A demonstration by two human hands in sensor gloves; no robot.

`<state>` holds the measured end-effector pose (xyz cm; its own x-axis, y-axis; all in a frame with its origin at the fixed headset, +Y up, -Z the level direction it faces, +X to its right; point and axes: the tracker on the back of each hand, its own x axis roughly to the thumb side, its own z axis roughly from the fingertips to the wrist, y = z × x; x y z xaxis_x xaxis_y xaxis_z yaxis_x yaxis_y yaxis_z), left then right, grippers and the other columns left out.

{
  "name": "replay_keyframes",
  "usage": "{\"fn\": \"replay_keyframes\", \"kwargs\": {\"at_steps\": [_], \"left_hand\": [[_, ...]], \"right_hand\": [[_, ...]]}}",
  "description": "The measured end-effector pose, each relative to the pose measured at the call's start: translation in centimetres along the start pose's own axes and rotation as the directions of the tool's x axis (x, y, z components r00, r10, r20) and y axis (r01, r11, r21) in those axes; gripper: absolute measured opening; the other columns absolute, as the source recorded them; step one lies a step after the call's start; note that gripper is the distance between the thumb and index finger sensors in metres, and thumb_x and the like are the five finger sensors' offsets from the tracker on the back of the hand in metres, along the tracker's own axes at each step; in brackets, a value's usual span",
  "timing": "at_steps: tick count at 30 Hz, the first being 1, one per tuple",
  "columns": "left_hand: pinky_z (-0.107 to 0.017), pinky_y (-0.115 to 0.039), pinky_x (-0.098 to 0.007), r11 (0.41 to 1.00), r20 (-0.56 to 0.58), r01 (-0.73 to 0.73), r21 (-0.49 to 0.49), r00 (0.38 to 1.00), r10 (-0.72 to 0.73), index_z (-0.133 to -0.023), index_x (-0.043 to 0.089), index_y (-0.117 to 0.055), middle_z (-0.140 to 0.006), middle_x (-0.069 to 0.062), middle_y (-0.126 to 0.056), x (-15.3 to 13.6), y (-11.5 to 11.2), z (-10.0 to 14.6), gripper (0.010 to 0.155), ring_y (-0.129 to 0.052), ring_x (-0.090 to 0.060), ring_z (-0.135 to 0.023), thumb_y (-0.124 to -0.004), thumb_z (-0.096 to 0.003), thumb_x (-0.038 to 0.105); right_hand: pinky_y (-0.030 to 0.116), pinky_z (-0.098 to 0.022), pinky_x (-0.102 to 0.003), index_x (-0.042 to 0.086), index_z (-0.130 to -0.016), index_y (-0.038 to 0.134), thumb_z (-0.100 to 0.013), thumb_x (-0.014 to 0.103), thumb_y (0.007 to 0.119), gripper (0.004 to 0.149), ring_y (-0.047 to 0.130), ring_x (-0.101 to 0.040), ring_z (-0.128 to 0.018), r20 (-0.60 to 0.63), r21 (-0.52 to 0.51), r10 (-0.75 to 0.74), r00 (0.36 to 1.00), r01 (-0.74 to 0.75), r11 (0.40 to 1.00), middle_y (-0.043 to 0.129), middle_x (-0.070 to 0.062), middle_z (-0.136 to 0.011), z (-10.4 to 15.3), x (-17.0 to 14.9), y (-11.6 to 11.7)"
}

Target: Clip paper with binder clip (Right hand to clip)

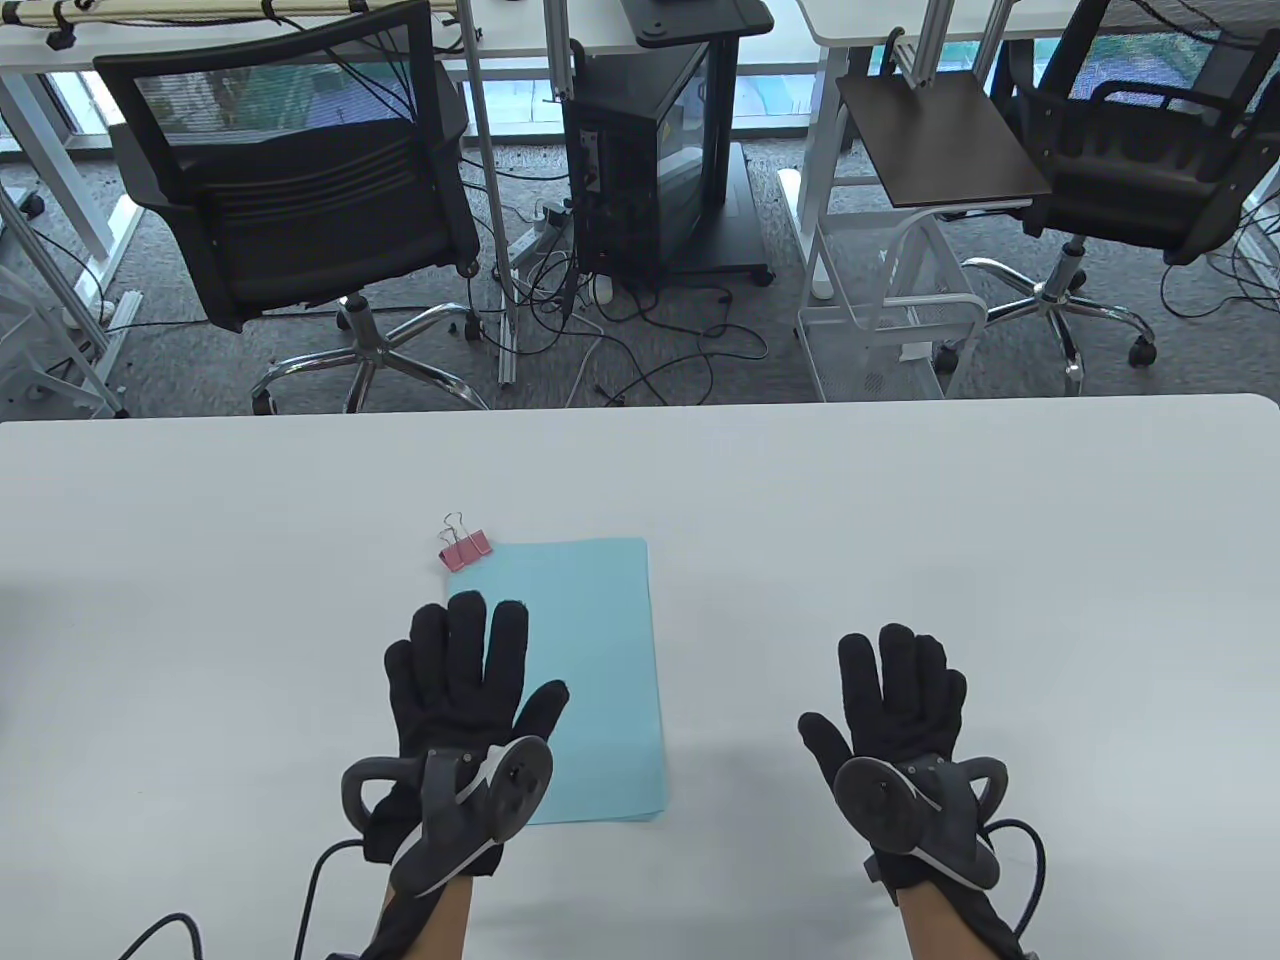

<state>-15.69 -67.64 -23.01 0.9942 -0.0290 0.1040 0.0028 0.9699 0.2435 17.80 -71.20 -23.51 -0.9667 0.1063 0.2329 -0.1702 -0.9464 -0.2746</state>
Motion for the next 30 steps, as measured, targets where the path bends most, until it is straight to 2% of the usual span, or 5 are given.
{"fn": "replay_keyframes", "kwargs": {"at_steps": [4,7,11,18,30], "left_hand": [[-0.08,-0.032,-0.067,0.988,-0.002,0.075,-0.137,0.997,-0.076,-0.121,0.02,-0.022,-0.129,-0.02,-0.024,-0.4,-2.2,0.1,0.079,-0.029,-0.052,-0.114,-0.045,-0.0606,0.066],[-0.08,-0.033,-0.067,0.991,0.012,0.025,-0.13,1.0,-0.024,-0.121,0.02,-0.022,-0.128,-0.021,-0.024,-0.6,-3.1,0.4,0.08,-0.029,-0.052,-0.114,-0.046,-0.0602,0.066],[-0.08,-0.033,-0.067,0.982,0.038,0.093,-0.164,0.995,-0.087,-0.121,0.021,-0.022,-0.128,-0.02,-0.023,-0.3,-3.9,0.6,0.08,-0.029,-0.052,-0.114,-0.045,-0.0601,0.066],[-0.08,-0.033,-0.066,0.987,0.03,0.063,-0.146,0.998,-0.06,-0.121,0.02,-0.023,-0.128,-0.02,-0.024,-0.5,-3.6,0.7,0.079,-0.029,-0.052,-0.114,-0.046,-0.0602,0.066],[-0.08,-0.033,-0.066,0.983,0.023,0.046,-0.176,0.999,-0.042,-0.121,0.02,-0.025,-0.128,-0.02,-0.025,-0.5,-4.0,0.7,0.079,-0.03,-0.052,-0.113,-0.046,-0.0603,0.065]], "right_hand": [[0.023,-0.06,-0.079,-0.011,-0.116,0.028,-0.061,0.041,0.065,0.084,0.016,-0.073,-0.091,-0.015,0.011,0.015,1.0,-0.015,1.0,0.017,-0.049,-0.11,0.2,-0.2,0.5],[0.023,-0.06,-0.079,-0.011,-0.116,0.028,-0.061,0.041,0.065,0.084,0.016,-0.073,-0.091,-0.025,0.017,0.008,1.0,-0.008,1.0,0.016,-0.049,-0.11,0.2,-0.3,0.7],[0.023,-0.06,-0.079,-0.012,-0.115,0.029,-0.061,0.041,0.065,0.084,0.017,-0.073,-0.091,-0.026,0.034,0.011,1.0,-0.01,0.999,0.017,-0.049,-0.11,0.3,-0.3,1.1],[0.024,-0.06,-0.079,-0.012,-0.115,0.029,-0.061,0.04,0.065,0.083,0.018,-0.073,-0.091,-0.03,0.043,-0.004,1.0,0.005,0.999,0.018,-0.049,-0.11,0.3,-0.4,1.2],[0.025,-0.06,-0.08,-0.012,-0.115,0.03,-0.061,0.04,0.065,0.082,0.019,-0.074,-0.091,-0.038,0.059,-0.023,0.999,0.025,0.998,0.02,-0.05,-0.11,0.2,-0.5,1.2]]}}
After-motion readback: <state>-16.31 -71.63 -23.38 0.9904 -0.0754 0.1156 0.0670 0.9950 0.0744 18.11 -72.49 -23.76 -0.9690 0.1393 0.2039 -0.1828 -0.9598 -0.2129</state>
